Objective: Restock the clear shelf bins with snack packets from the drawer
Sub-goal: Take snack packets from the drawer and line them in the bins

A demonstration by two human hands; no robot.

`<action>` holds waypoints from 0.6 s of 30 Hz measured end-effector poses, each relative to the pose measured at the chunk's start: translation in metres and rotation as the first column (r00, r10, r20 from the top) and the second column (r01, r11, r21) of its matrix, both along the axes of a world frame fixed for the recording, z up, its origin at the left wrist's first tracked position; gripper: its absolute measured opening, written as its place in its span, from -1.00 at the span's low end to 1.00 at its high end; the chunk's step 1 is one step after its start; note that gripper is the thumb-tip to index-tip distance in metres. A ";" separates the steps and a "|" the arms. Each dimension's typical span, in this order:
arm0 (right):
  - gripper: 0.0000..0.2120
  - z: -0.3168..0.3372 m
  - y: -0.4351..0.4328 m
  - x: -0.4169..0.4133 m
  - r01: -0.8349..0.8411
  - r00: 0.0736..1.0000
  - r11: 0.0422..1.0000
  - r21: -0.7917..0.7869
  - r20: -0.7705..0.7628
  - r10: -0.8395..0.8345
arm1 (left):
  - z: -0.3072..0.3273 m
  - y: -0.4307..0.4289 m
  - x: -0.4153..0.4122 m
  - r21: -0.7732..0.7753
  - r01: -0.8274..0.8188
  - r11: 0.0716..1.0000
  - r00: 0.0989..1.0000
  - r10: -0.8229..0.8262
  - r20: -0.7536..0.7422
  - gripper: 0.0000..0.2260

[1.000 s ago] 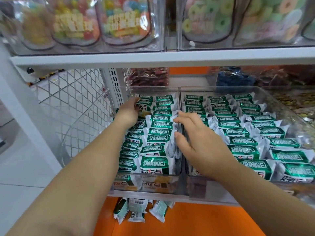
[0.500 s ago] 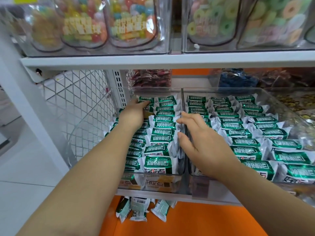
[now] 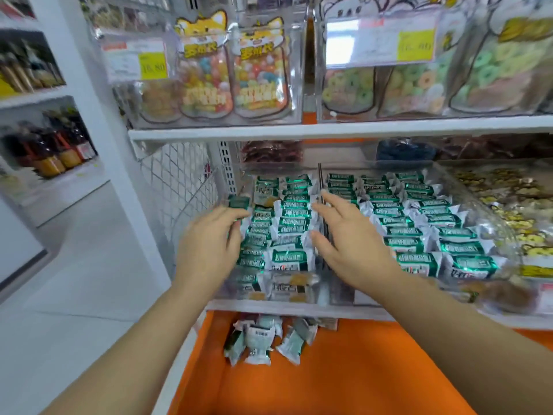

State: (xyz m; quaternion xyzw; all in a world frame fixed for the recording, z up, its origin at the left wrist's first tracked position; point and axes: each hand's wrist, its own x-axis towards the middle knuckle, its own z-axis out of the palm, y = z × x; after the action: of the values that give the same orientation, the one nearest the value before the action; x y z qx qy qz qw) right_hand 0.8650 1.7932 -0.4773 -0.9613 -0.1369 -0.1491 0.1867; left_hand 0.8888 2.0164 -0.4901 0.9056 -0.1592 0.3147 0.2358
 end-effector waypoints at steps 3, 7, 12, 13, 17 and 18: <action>-0.73 -0.017 0.013 -0.033 -0.101 0.984 0.995 0.025 0.149 0.096 | -0.017 0.028 -0.044 0.096 -0.031 0.995 0.999 0.028 0.029 -0.73; -0.83 -0.059 0.032 -0.069 -0.199 0.978 0.980 -0.001 0.060 0.199 | -0.060 0.069 -0.076 0.314 0.071 0.947 0.995 -0.044 -0.091 -0.72; -0.79 -0.126 0.056 -0.073 -0.236 0.944 0.971 0.039 -0.228 0.239 | -0.119 0.105 -0.066 0.296 0.033 0.955 0.926 0.082 -0.368 -0.82; -0.76 -0.142 0.059 -0.068 -0.223 0.925 0.975 0.025 -0.310 0.219 | -0.130 0.107 -0.061 0.266 0.021 0.964 0.909 0.093 -0.406 -0.84; -0.65 -0.200 0.072 -0.044 -0.165 0.848 0.983 -0.078 -0.520 0.101 | -0.171 0.114 -0.043 0.069 0.091 0.993 0.816 -0.035 -0.578 -0.77; -0.60 -0.216 0.076 -0.038 -0.190 0.824 0.975 -0.119 -0.559 0.093 | -0.179 0.116 -0.040 0.016 0.124 0.992 0.787 -0.088 -0.610 -0.76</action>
State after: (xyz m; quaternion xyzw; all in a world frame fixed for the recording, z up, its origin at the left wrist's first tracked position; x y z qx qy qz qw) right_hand 0.8275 1.8689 -0.6931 -0.9629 -0.1607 0.1598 0.1463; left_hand 0.8487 2.1328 -0.6692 0.9543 -0.1341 -0.0111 0.2667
